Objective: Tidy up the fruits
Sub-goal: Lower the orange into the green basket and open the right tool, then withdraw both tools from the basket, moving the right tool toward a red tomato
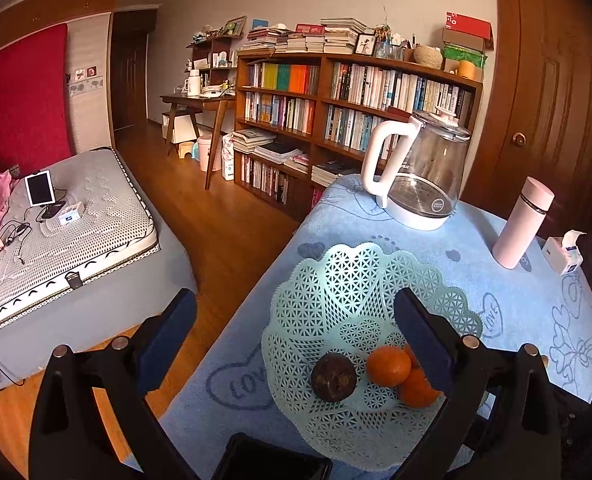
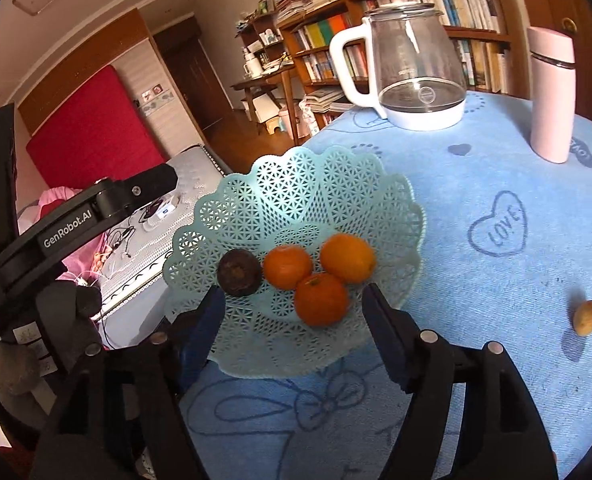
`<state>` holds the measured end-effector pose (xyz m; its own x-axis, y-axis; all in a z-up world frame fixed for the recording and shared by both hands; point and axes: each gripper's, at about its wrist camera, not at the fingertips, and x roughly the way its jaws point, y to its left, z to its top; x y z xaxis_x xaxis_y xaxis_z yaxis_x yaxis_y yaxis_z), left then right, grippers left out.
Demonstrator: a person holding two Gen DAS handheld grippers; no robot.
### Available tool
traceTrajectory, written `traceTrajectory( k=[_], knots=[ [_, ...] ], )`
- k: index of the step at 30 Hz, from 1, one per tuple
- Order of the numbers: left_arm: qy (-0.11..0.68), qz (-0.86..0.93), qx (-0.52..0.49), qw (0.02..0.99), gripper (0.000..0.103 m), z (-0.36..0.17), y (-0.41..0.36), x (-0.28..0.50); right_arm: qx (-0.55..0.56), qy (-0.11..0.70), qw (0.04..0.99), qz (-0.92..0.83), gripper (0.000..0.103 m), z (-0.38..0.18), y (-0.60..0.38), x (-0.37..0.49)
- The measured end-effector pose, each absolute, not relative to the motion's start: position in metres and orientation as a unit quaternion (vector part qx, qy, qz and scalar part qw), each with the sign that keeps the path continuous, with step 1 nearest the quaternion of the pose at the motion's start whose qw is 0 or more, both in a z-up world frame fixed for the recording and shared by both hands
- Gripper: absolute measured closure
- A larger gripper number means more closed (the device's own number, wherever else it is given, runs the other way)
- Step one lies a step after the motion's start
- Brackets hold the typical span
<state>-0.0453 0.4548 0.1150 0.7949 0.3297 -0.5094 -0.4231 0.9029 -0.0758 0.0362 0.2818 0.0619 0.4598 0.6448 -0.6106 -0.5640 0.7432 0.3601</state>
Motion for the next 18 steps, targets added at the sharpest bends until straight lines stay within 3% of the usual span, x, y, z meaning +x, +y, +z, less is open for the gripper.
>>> traceTrajectory(
  k=[5,8,18],
  knots=[
    [0.248,0.199,-0.091,0.944,0.003,0.116,0.453,-0.046,0.063,0.374,0.86,0.341,0.032,0.063,0.273,0.038],
    [0.245,0.203,-0.083,0.944,0.003,0.116,0.45,-0.047,0.071,0.364,0.867,0.333,0.019,0.063,0.266,0.037],
    [0.253,0.185,-0.065,0.947,0.003,0.112,0.436,-0.044,0.087,0.347,0.883,0.305,0.019,0.064,0.242,0.036]
  ],
)
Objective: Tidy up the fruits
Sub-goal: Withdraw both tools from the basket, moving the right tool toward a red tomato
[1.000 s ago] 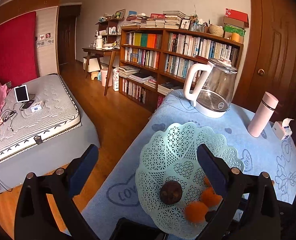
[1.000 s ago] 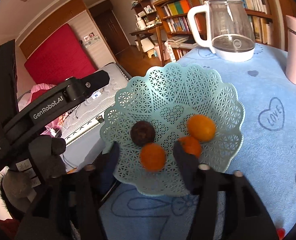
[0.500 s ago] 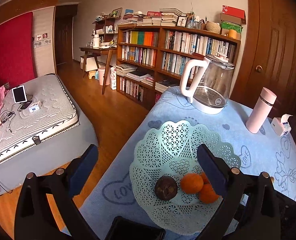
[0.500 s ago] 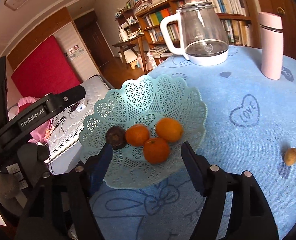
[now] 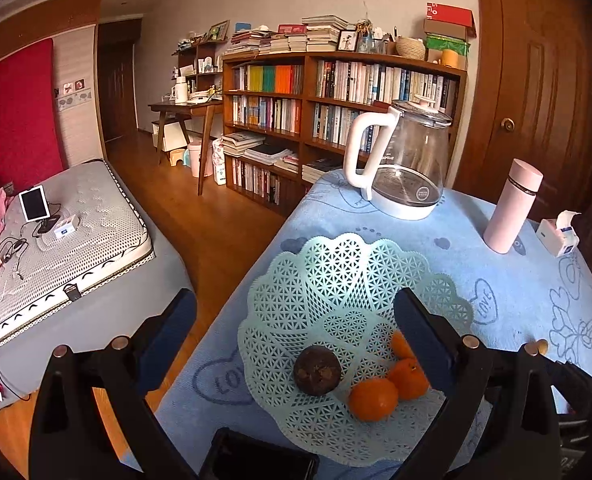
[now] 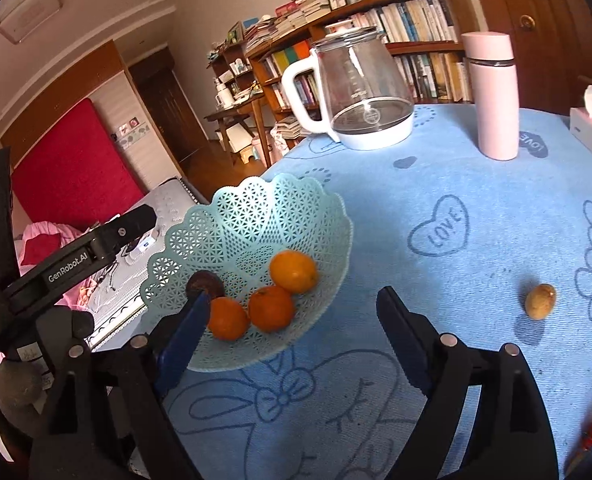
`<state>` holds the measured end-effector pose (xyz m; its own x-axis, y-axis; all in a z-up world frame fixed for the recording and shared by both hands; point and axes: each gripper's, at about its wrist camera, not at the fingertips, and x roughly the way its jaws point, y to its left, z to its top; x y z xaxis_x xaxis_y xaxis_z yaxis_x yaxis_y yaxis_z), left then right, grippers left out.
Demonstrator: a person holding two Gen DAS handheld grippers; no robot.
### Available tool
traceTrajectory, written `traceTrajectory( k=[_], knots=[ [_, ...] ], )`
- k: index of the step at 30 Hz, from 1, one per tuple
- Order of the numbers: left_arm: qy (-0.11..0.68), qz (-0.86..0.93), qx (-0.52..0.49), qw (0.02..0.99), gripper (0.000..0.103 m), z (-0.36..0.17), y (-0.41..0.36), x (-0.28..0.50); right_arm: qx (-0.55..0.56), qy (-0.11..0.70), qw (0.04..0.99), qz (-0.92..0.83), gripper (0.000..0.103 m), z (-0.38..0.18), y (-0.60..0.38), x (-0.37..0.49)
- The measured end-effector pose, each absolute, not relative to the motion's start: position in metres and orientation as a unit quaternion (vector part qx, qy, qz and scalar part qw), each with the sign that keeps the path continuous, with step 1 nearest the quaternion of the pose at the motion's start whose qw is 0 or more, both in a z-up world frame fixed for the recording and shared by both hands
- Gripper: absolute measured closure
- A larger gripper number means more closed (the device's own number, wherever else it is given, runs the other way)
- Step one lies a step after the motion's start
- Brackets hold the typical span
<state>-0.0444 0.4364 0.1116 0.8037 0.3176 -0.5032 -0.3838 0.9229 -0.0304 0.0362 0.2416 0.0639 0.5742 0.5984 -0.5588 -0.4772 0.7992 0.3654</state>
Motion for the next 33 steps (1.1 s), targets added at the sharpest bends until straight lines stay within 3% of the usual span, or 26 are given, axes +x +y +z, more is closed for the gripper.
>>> traceTrajectory(
  k=[8,20,33],
  knots=[
    [0.252,0.179,-0.061,0.949,0.003,0.112,0.433,-0.046,0.079,0.308,0.903,0.289,0.019,0.063,0.217,0.024],
    [0.254,0.157,-0.038,0.954,0.003,0.109,0.409,-0.047,0.126,0.373,0.891,0.228,0.019,0.048,0.141,0.027],
    [0.278,0.105,-0.001,0.955,0.003,0.091,0.357,-0.039,0.089,0.392,0.906,0.132,0.022,0.035,0.058,0.006]
  ],
)
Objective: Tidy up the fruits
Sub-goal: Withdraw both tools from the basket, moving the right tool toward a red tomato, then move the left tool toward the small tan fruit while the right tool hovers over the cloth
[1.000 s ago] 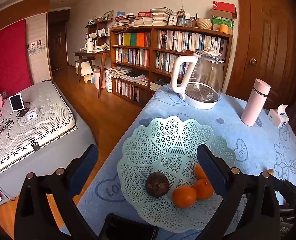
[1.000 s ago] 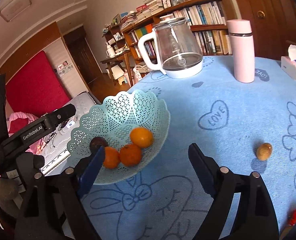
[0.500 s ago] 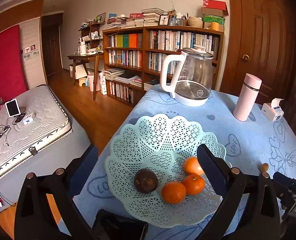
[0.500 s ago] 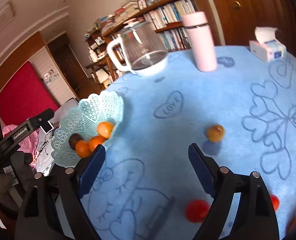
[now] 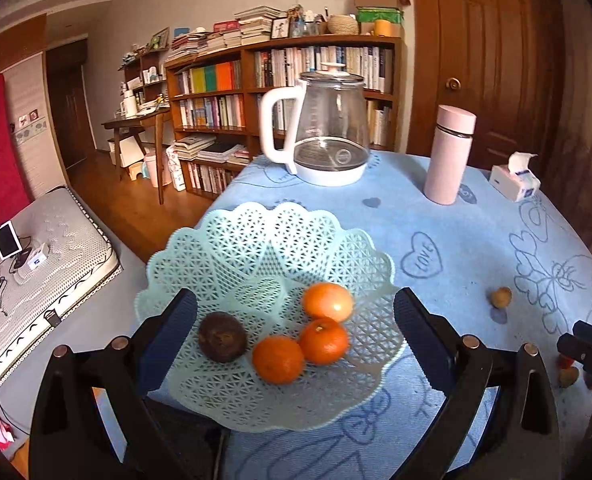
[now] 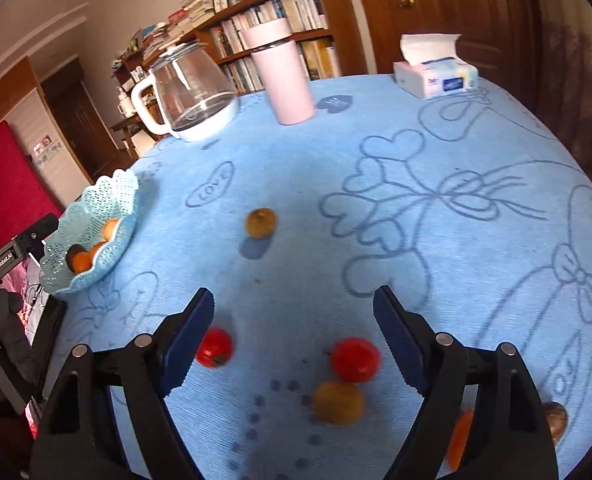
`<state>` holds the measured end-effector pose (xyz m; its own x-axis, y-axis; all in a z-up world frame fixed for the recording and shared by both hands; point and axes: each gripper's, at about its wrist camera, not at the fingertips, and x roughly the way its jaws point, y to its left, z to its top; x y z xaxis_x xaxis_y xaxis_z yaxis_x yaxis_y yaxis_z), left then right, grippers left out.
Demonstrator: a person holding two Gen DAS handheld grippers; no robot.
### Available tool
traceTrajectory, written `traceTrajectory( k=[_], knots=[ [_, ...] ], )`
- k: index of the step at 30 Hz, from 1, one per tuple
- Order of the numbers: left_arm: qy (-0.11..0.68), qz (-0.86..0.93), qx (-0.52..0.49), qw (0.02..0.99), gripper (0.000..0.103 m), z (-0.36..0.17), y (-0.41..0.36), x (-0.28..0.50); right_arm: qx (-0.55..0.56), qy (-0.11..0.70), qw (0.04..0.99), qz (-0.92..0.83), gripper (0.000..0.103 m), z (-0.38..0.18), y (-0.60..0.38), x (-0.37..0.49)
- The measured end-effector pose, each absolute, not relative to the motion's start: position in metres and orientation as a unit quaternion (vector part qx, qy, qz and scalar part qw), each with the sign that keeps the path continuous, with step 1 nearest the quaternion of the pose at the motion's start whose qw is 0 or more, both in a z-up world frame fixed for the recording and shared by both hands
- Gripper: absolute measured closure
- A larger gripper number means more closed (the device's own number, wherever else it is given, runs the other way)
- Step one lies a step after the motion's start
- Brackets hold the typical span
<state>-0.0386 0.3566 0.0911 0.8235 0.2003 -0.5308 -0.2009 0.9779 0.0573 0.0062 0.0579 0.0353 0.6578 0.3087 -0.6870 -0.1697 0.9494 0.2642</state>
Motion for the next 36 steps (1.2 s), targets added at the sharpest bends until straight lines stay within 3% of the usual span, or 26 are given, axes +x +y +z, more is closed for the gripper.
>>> traceTrajectory(
  k=[6,11,20,36],
  knots=[
    [0.287,0.082,0.012,0.954,0.003,0.083,0.334,-0.036,0.062,0.412,0.901,0.122,0.03,0.026,0.053,0.0],
    [0.293,0.066,0.023,0.954,0.003,0.078,0.322,-0.035,0.055,0.435,0.891,0.119,0.049,0.016,0.054,0.002],
    [0.302,0.056,0.028,0.951,0.003,0.072,0.314,-0.032,0.056,0.443,0.889,0.105,0.072,0.012,0.048,0.003],
    [0.323,-0.005,0.054,0.945,0.003,0.054,0.26,-0.027,0.108,0.406,0.904,0.086,0.073,0.031,0.009,-0.001]
  ],
)
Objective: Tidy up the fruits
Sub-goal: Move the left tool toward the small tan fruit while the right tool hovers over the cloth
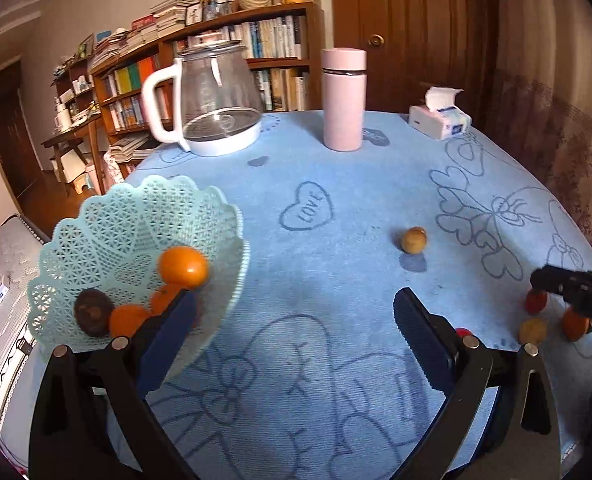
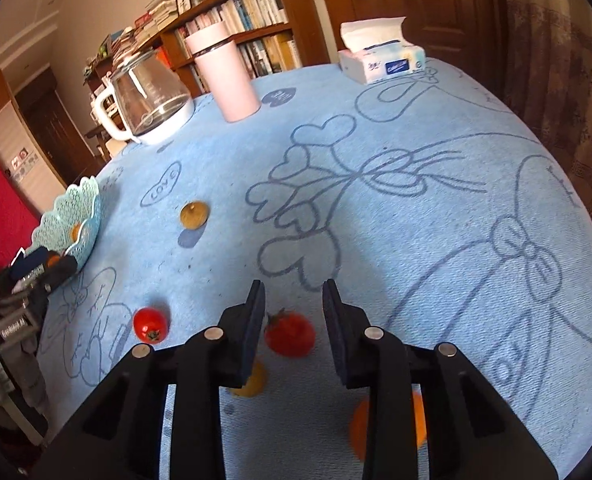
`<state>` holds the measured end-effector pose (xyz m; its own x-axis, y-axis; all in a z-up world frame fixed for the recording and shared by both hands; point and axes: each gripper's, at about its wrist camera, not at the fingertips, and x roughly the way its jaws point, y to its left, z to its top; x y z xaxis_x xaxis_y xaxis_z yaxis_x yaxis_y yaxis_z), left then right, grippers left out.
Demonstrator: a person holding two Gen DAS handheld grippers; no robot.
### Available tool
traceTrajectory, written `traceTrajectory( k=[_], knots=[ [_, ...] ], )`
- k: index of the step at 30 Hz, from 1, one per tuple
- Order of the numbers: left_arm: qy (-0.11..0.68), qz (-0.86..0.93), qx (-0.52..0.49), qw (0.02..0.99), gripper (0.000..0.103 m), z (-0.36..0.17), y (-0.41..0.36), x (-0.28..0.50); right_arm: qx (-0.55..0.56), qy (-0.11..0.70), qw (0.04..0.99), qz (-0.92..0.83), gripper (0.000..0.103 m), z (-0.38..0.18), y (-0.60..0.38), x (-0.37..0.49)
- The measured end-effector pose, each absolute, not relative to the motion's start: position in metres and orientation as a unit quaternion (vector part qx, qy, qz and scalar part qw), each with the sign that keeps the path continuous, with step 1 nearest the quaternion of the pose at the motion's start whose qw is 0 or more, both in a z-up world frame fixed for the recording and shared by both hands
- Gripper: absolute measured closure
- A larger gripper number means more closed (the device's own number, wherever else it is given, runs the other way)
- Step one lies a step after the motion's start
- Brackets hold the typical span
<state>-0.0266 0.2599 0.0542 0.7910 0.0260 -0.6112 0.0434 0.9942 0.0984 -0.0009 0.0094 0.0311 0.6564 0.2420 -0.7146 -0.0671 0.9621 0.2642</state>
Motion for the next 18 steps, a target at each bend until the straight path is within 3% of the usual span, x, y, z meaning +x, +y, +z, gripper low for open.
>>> traceTrajectory(
  k=[18],
  knots=[
    [0.333,-0.101,0.122,0.929,0.003,0.038,0.181,-0.032,0.133,0.401,0.903,0.079,0.072,0.025,-0.012,-0.003]
  ],
)
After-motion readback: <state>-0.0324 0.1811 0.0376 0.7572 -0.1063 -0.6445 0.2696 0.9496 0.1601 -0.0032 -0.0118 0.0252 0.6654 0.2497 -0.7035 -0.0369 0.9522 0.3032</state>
